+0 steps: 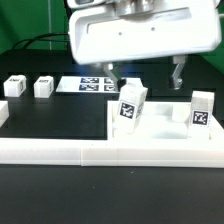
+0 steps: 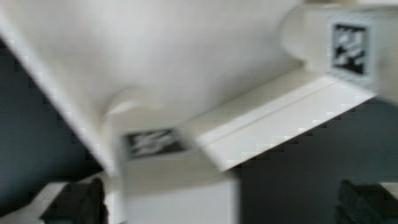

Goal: Assemble square table

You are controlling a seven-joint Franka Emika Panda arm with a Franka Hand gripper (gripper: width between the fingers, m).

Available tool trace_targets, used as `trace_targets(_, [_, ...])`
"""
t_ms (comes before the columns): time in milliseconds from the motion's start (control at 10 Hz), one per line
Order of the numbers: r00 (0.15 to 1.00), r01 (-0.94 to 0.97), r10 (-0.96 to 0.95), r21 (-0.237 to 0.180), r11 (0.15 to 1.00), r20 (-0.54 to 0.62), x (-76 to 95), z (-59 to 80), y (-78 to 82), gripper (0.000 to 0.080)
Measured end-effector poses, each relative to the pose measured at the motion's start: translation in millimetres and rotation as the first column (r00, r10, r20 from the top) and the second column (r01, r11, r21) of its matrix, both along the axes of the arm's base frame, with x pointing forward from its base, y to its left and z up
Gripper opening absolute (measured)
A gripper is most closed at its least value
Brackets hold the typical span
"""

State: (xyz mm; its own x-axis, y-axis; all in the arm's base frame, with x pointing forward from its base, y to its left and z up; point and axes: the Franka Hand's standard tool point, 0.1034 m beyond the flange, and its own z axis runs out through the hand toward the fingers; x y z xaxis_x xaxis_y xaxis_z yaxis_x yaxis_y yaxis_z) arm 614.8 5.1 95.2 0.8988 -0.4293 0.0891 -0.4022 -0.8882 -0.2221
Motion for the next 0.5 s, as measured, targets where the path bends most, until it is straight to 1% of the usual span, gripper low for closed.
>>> trace_targets(100, [0.999, 0.042, -0.042, -0.009, 0.999, -0.022, -5.9, -0.5, -11.9, 0.0649])
trace_targets(200, [0.999, 0.026, -0.026, -0.007, 1.000, -0.019, -3.0, -0.6, -3.7, 0.0649])
trace_targets(500, [1.000, 0.023, -0.023, -0.008, 1.000, -0.020, -3.2, -1.3, -3.9, 0.0649])
